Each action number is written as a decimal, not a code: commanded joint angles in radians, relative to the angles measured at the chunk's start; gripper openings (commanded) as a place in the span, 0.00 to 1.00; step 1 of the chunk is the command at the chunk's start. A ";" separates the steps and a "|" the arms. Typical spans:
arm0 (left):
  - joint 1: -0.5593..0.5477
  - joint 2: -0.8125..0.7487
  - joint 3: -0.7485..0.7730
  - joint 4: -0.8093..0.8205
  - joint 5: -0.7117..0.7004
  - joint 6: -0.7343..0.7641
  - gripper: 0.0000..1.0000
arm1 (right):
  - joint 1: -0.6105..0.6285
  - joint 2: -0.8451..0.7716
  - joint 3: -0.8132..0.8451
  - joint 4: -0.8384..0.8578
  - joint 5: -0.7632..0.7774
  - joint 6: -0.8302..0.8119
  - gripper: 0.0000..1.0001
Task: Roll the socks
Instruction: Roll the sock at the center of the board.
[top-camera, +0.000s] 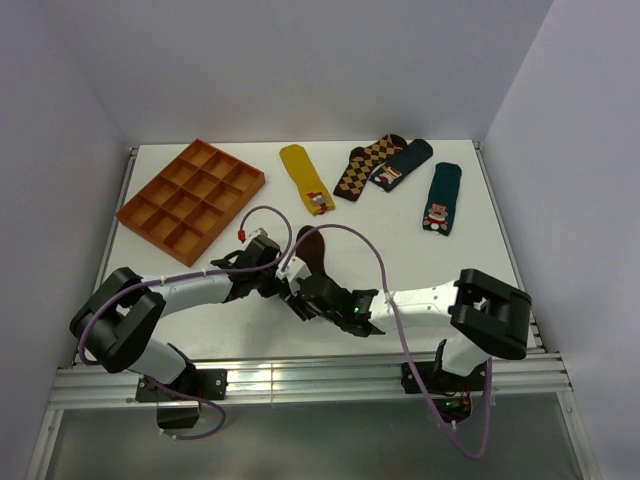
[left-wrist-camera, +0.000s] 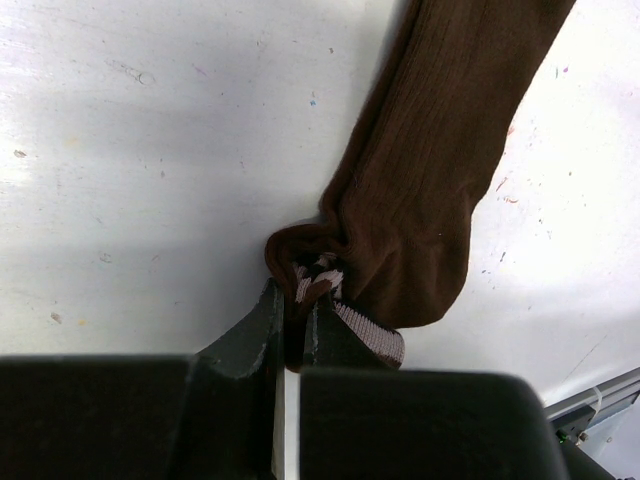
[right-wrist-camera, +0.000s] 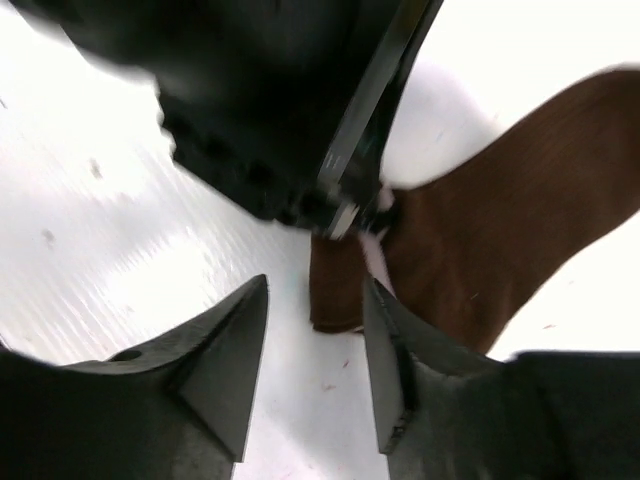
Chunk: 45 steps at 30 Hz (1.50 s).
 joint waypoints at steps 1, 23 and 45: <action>-0.011 0.038 -0.005 -0.082 0.012 0.021 0.00 | 0.006 -0.063 0.006 0.038 0.054 -0.029 0.51; -0.010 0.043 -0.005 -0.071 0.034 -0.013 0.00 | 0.009 0.148 0.064 -0.019 0.053 0.006 0.49; -0.009 -0.046 -0.026 -0.061 -0.006 -0.088 0.15 | -0.023 0.181 0.090 -0.156 -0.074 0.144 0.00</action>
